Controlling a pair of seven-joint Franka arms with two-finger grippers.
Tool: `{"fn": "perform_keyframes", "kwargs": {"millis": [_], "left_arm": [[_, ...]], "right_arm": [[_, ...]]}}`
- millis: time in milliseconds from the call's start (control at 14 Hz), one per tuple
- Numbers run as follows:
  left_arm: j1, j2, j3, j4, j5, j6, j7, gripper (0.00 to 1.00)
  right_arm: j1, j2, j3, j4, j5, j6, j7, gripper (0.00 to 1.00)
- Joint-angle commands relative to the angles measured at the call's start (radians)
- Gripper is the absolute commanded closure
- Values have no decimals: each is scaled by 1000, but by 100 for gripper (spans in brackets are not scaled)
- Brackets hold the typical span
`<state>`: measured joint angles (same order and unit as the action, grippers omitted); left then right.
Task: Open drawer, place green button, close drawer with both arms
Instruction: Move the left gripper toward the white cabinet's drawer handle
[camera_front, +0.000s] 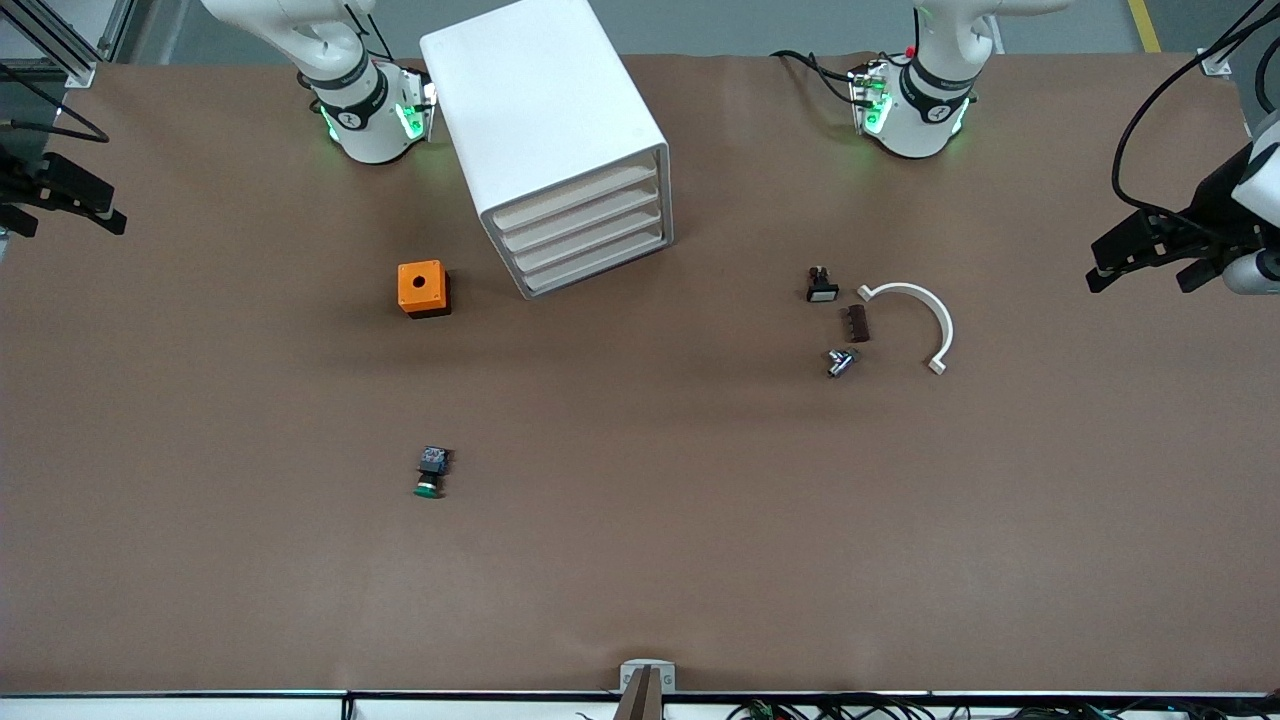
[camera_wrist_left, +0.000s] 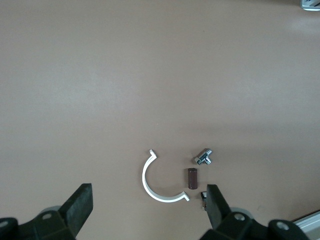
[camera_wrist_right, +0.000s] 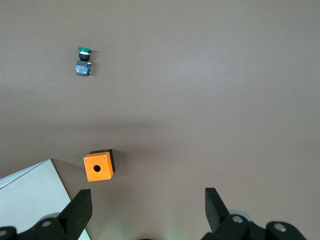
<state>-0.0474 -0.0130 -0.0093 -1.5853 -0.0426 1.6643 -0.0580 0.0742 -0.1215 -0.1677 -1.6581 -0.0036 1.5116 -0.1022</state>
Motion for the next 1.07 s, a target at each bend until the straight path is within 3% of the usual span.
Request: {"fn": "perform_keyframes", "kwargs": {"millis": [0,500,1000], "left_arm": [[1,4,-1,15,12,-24,-8,0],[27,24,8,8,0,-44,-2,0],[-6,247,-9,5,1,-44,-16,0]], "right_arm": [[4,-21,-1,-14,-16,-10,-1,0],[6,-21,0,-14,-15,-11,1,0],[6,-21,0,-14,-15,-11,-1,0]]}}
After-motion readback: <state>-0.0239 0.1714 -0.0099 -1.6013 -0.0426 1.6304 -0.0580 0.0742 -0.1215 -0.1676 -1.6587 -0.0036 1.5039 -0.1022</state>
